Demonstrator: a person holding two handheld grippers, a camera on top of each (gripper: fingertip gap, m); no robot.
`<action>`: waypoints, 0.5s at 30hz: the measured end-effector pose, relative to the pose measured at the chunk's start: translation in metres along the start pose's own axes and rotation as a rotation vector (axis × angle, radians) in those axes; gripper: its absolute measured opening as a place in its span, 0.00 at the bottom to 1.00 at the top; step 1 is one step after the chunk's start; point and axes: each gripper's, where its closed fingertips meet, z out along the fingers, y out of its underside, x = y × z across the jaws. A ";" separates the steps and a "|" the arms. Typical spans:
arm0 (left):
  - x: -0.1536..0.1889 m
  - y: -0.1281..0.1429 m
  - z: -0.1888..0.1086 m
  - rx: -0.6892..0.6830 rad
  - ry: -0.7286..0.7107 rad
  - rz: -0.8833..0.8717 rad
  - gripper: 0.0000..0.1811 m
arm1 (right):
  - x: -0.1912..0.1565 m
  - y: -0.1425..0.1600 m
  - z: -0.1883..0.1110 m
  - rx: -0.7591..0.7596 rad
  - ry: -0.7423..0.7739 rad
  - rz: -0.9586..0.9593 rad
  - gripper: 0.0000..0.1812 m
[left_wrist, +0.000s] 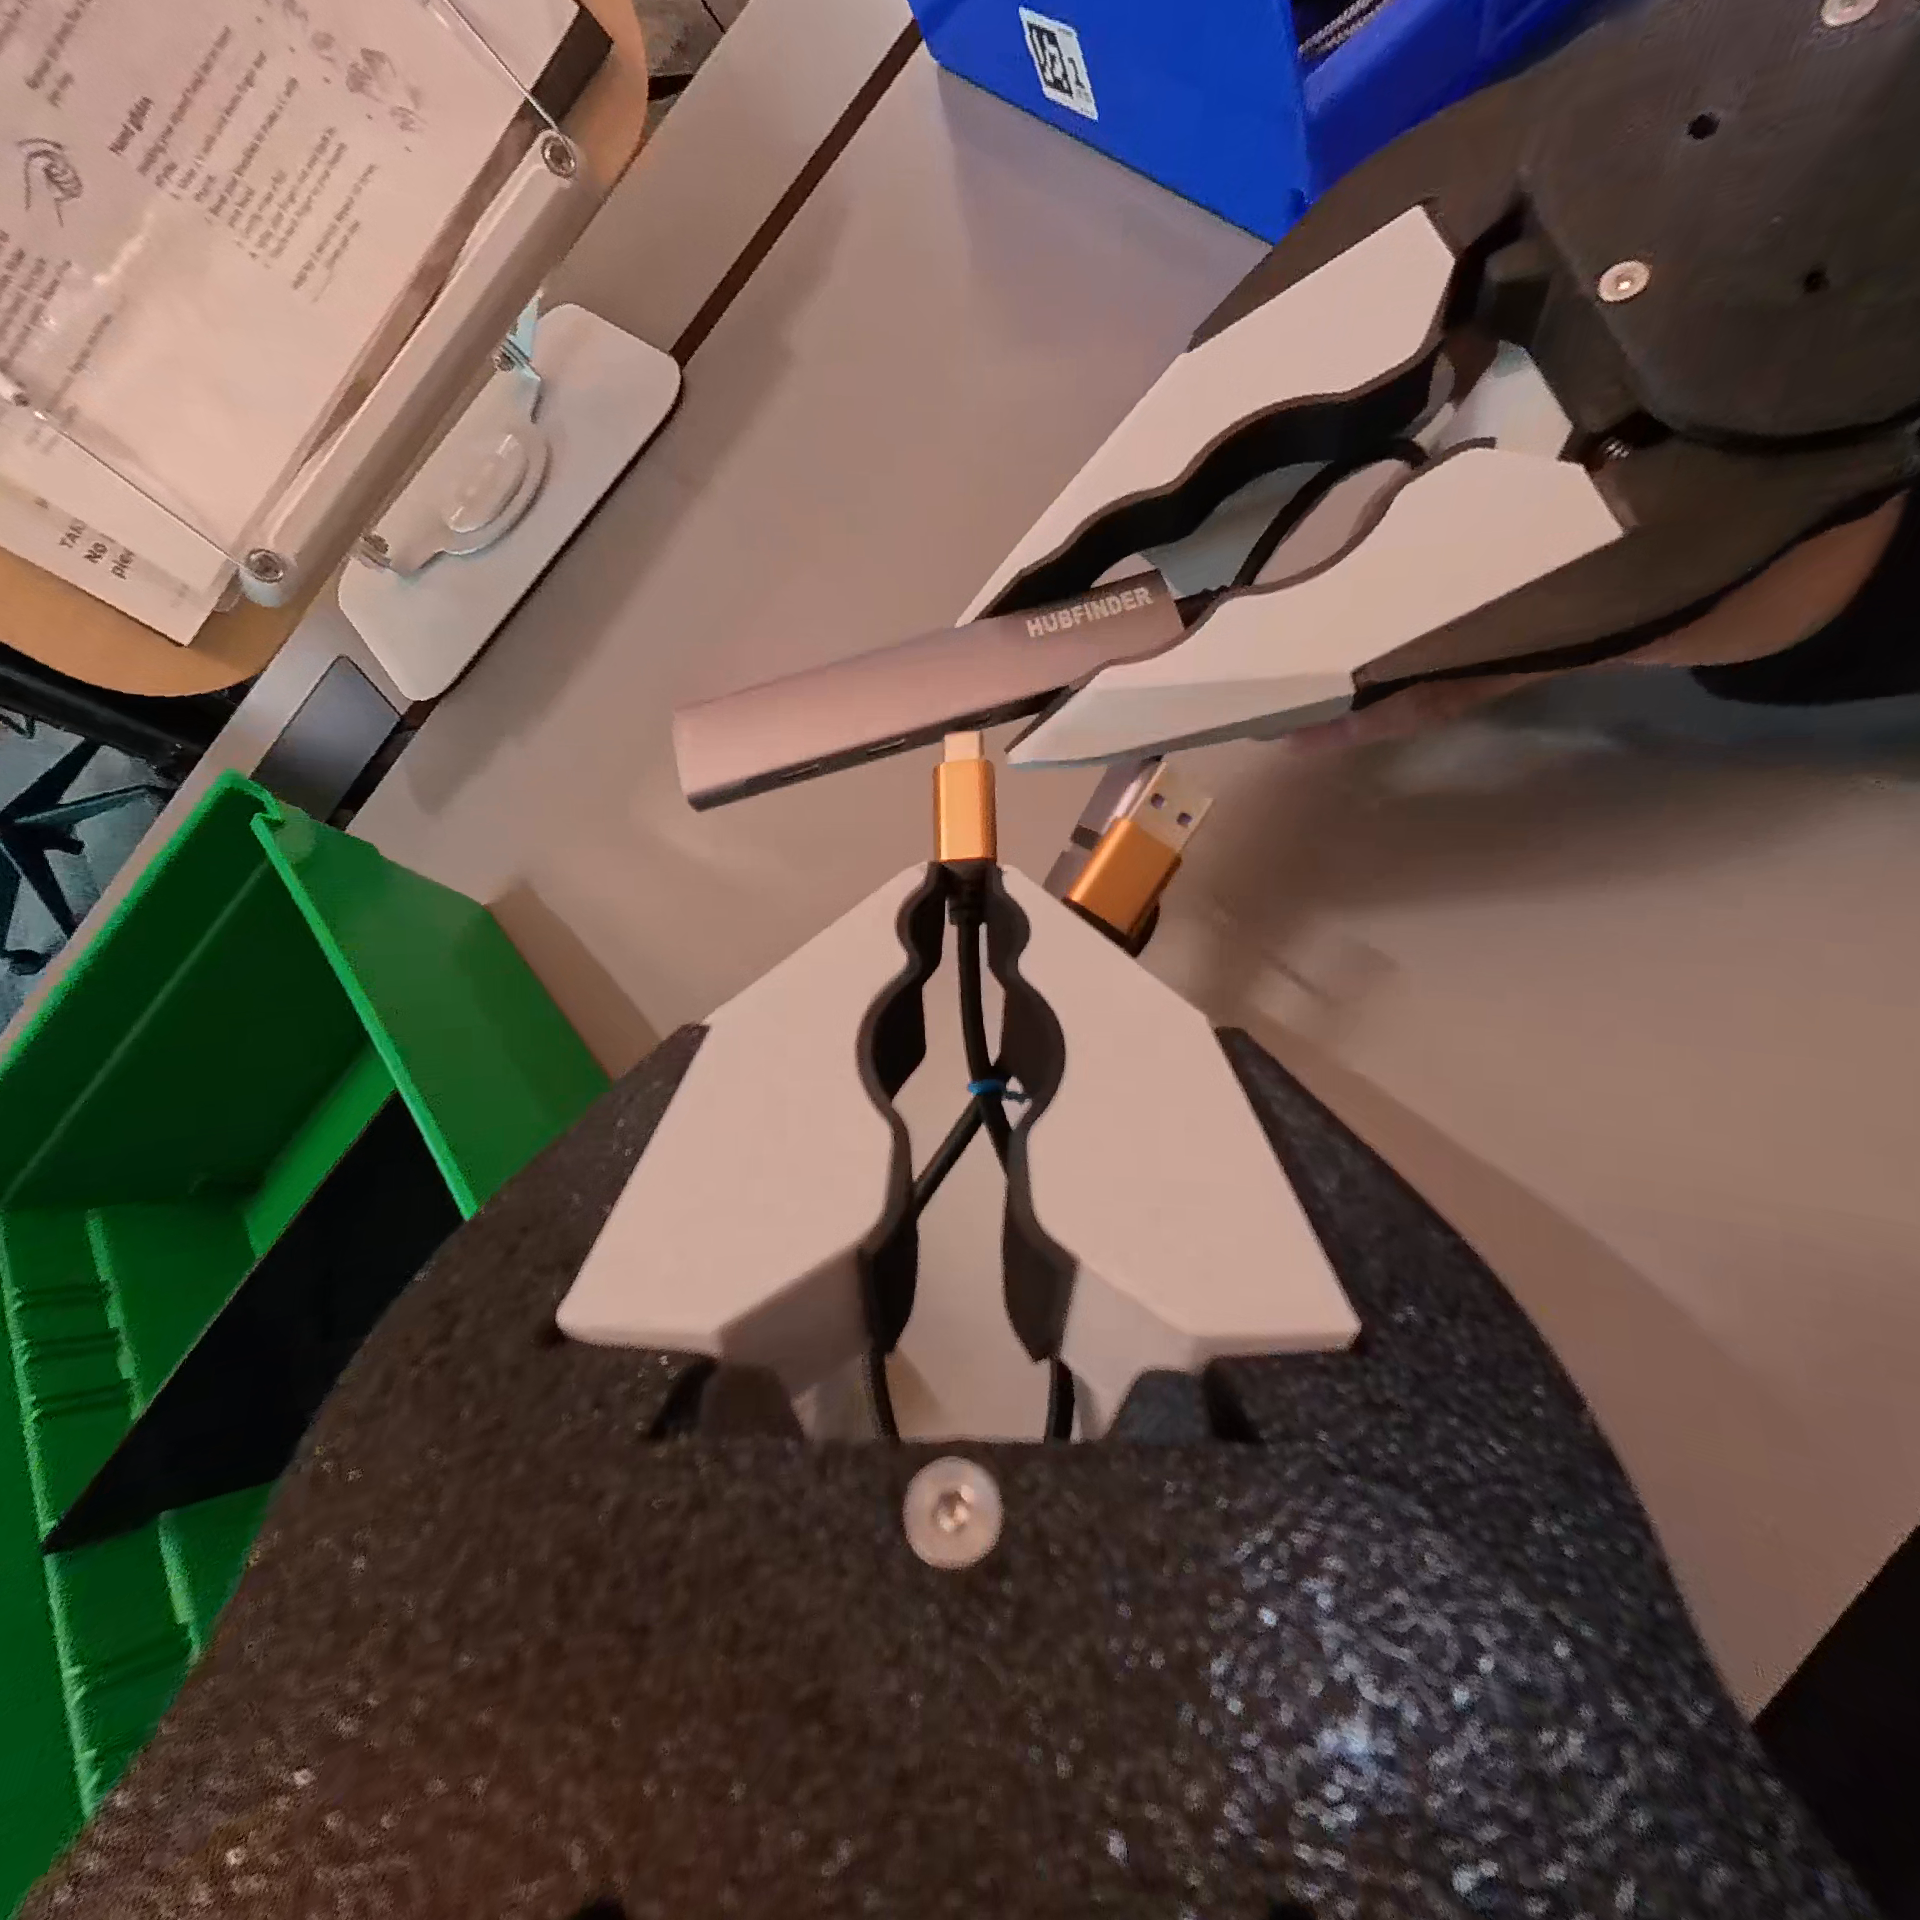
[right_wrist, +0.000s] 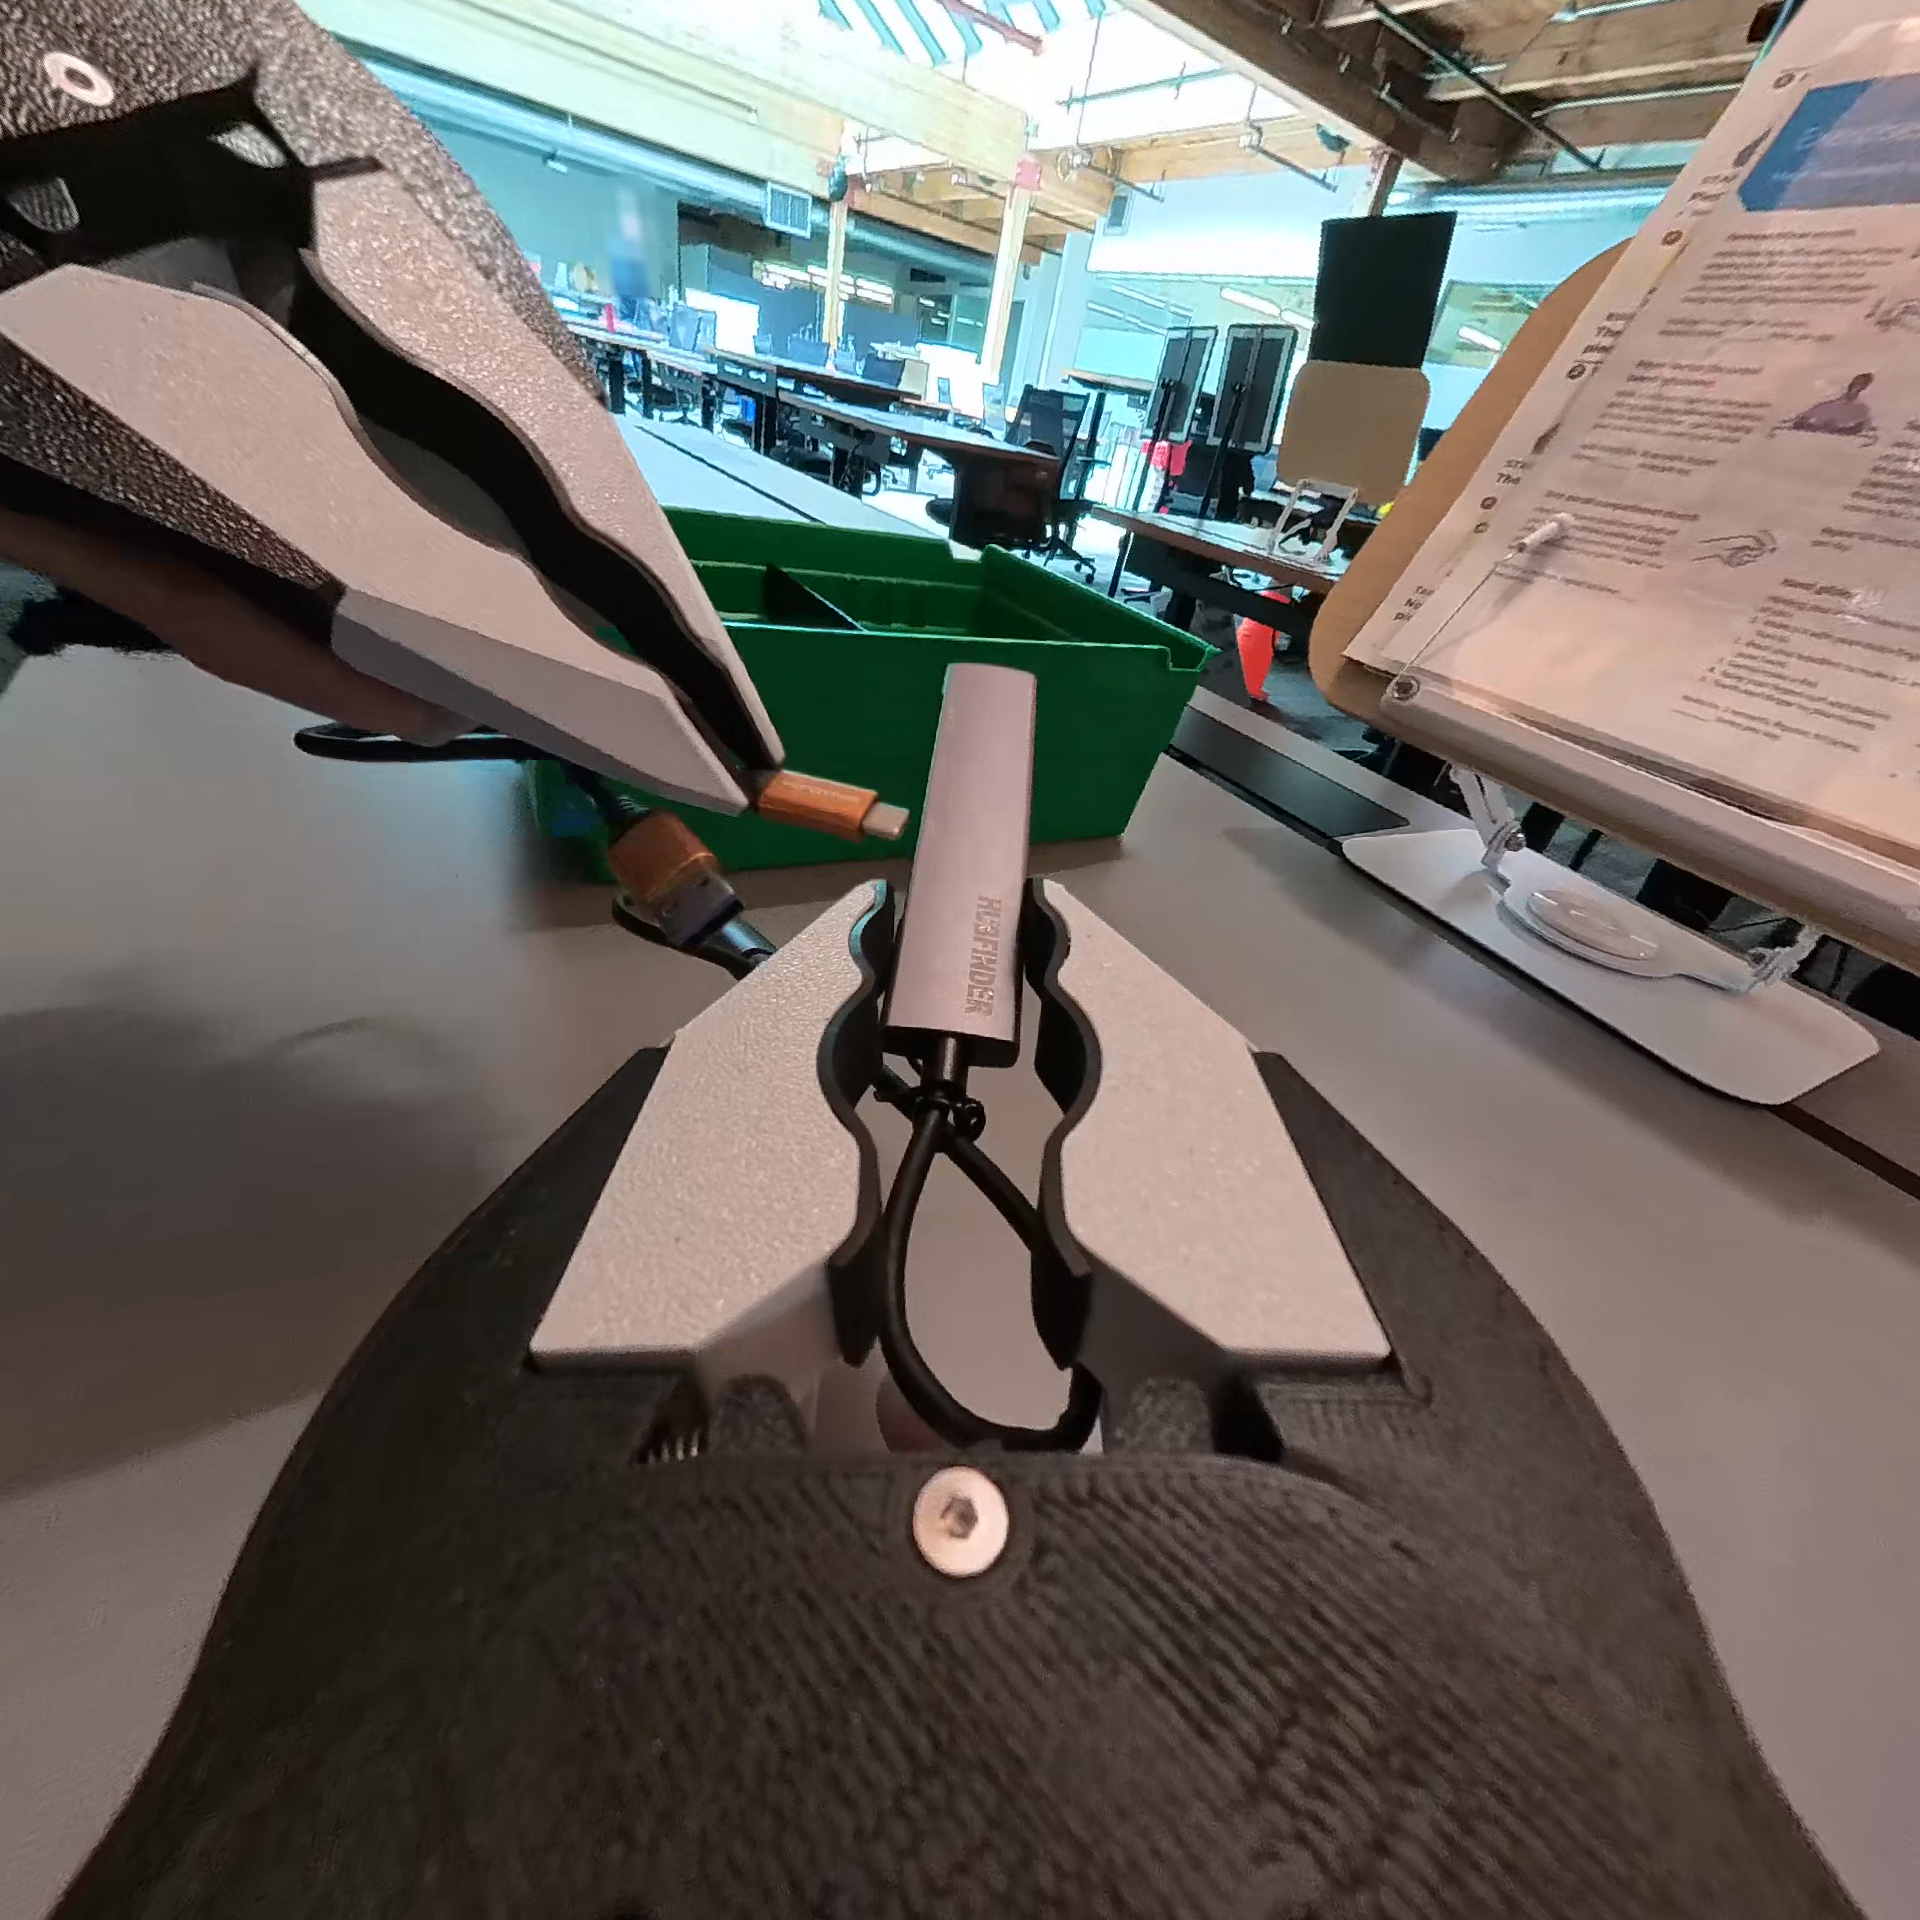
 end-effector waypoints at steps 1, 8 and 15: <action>0.000 0.001 0.001 -0.002 -0.003 -0.001 0.03 | -0.001 0.001 0.000 -0.004 0.001 -0.006 0.13; 0.003 0.000 0.004 0.002 -0.001 -0.010 0.03 | 0.000 0.000 -0.001 0.001 0.010 -0.006 0.13; 0.003 0.002 0.006 -0.003 -0.041 -0.006 0.03 | 0.000 0.002 0.001 -0.020 0.025 -0.026 0.13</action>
